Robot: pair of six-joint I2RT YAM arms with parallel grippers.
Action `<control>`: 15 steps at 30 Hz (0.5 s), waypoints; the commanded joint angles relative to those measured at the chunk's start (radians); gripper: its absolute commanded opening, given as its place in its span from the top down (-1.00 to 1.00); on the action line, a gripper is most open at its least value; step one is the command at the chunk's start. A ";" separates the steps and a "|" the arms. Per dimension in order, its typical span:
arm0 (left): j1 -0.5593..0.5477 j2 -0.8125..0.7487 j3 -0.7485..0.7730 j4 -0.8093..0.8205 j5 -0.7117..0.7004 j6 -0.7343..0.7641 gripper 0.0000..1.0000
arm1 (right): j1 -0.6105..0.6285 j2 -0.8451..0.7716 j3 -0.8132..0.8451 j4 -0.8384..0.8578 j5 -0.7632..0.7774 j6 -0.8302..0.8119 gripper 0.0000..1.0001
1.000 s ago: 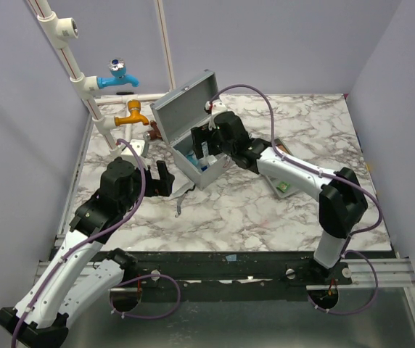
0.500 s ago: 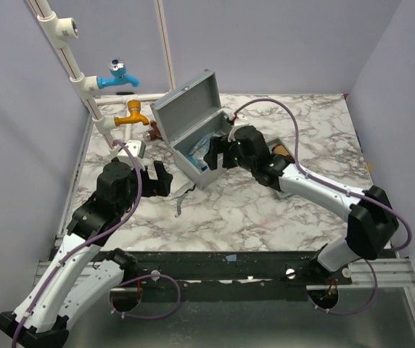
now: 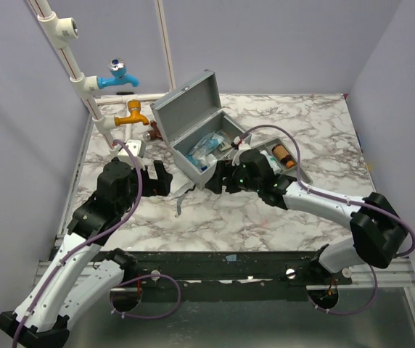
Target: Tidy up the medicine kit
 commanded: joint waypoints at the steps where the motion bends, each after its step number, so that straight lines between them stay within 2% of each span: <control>1: 0.011 -0.002 0.001 0.014 0.018 0.006 -0.97 | 0.053 0.036 -0.047 0.146 -0.060 0.094 -0.51; 6: 0.013 0.025 -0.002 0.012 0.014 0.001 -0.97 | 0.060 0.042 -0.087 0.232 -0.046 0.144 -0.51; 15: 0.013 0.115 -0.024 0.026 0.083 -0.049 -0.97 | 0.059 -0.005 -0.095 0.166 -0.016 0.074 -0.54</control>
